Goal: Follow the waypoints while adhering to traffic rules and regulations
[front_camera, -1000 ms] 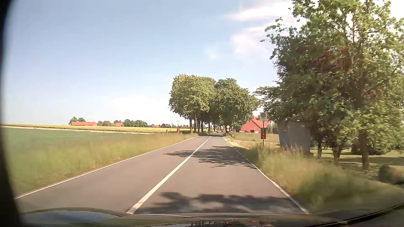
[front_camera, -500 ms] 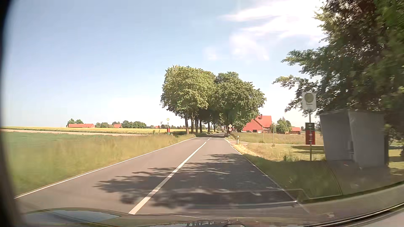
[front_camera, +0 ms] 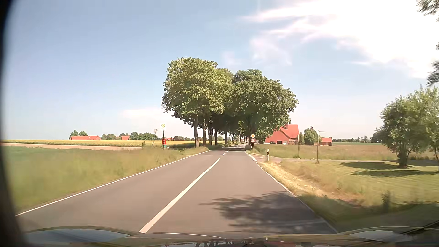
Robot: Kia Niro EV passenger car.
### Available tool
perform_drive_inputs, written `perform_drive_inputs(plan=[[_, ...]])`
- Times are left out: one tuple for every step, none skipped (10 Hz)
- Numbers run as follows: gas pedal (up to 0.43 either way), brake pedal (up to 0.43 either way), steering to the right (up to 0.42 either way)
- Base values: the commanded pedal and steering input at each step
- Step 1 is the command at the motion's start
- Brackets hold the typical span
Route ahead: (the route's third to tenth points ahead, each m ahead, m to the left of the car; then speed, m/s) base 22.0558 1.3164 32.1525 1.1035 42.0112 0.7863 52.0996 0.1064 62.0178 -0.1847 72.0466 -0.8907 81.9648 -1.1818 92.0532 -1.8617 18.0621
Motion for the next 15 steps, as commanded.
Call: perform_drive_inputs(plan=[[0.110, 0.000, 0.000], [0.098, 0.000, 0.000], [0.087, 0.000, 0.000], [0.087, 0.000, -0.001], [0.087, 0.000, 0.000], [0.087, 0.000, 0.000], [0.087, 0.000, 0.000], [0.087, 0.000, 0.000], [0.087, 0.000, 0.000], [0.087, 0.000, 0.000], [0.087, 0.000, 0.000], [0.087, 0.000, 0.000], [0.087, 0.000, -0.001], [0.087, 0.000, -0.001], [0.087, 0.000, -0.001]])
